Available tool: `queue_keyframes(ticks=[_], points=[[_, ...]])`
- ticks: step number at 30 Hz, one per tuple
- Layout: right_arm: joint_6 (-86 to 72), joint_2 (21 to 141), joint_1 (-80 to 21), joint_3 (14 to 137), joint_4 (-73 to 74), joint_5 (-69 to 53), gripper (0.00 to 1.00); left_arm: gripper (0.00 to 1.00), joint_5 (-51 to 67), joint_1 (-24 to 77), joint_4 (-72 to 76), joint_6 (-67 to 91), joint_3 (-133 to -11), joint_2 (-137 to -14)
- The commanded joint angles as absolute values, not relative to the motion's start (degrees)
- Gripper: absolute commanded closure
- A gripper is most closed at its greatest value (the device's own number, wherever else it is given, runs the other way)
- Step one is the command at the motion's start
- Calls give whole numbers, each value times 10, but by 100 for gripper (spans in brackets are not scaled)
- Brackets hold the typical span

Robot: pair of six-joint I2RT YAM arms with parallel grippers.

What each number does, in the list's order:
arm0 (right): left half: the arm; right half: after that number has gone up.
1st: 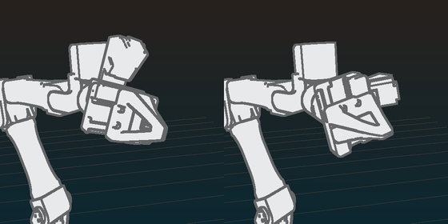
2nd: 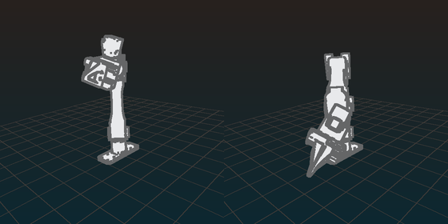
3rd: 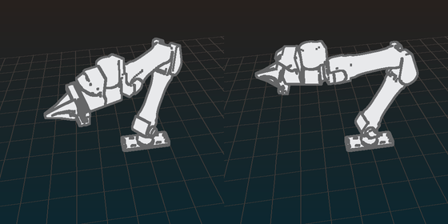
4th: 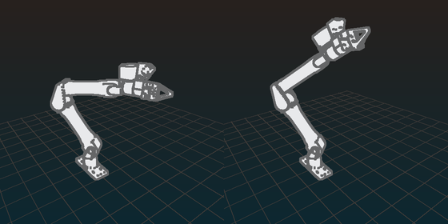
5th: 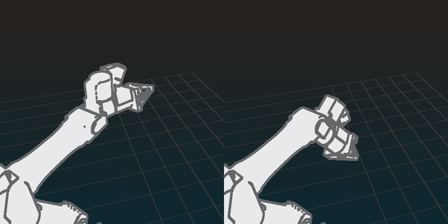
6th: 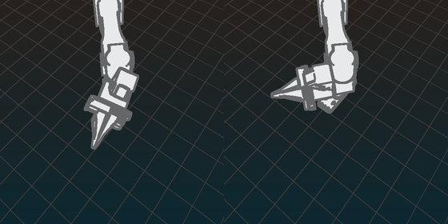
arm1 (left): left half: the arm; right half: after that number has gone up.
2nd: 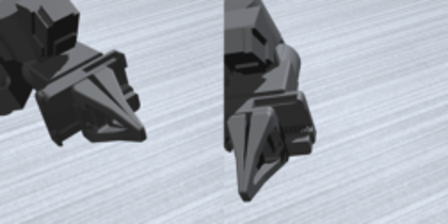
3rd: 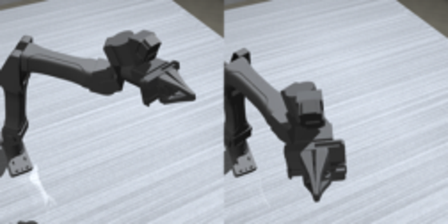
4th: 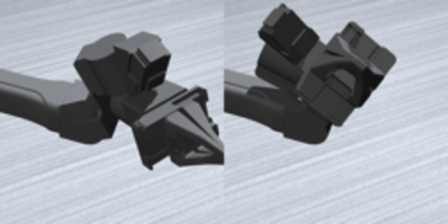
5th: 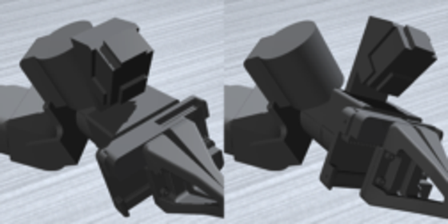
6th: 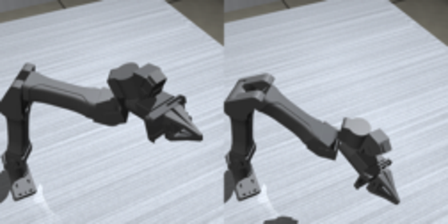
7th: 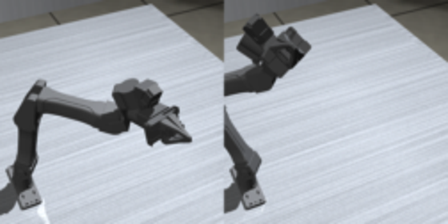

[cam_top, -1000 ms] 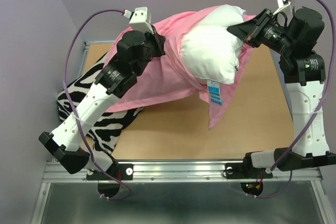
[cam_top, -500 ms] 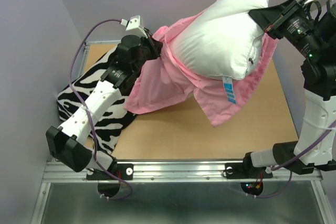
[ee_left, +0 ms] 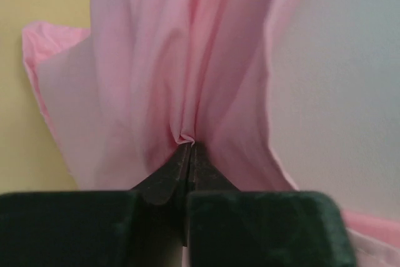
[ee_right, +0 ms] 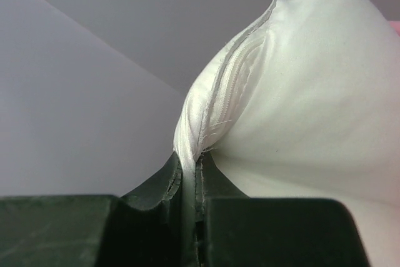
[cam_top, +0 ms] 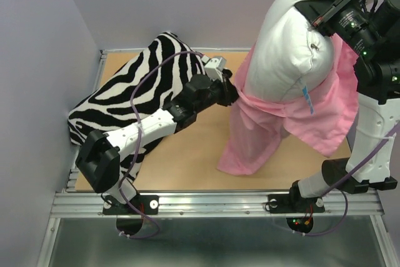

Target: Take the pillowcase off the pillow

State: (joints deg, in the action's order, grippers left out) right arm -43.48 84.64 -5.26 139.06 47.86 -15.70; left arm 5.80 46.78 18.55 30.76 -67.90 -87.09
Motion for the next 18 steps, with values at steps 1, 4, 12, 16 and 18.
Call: queue_keyframes(ticks=[1, 4, 12, 16, 18], points=[[-497, 848, -45, 1401, 222, -191, 99, 74, 118, 499, 253, 324, -664, -857], [-504, 854, -45, 1352, 210, -240, 99, 46, 76, 497, 231, 319, -662, -811], [-469, 799, -98, 1084, 124, -230, 100, 29, -175, 492, 27, 287, -735, -679], [-440, 797, -160, 1036, 119, -185, 99, 20, -243, 492, -25, 266, -783, -627], [-439, 803, -179, 1025, 109, -172, 99, 19, -228, 492, -41, 251, -835, -623]])
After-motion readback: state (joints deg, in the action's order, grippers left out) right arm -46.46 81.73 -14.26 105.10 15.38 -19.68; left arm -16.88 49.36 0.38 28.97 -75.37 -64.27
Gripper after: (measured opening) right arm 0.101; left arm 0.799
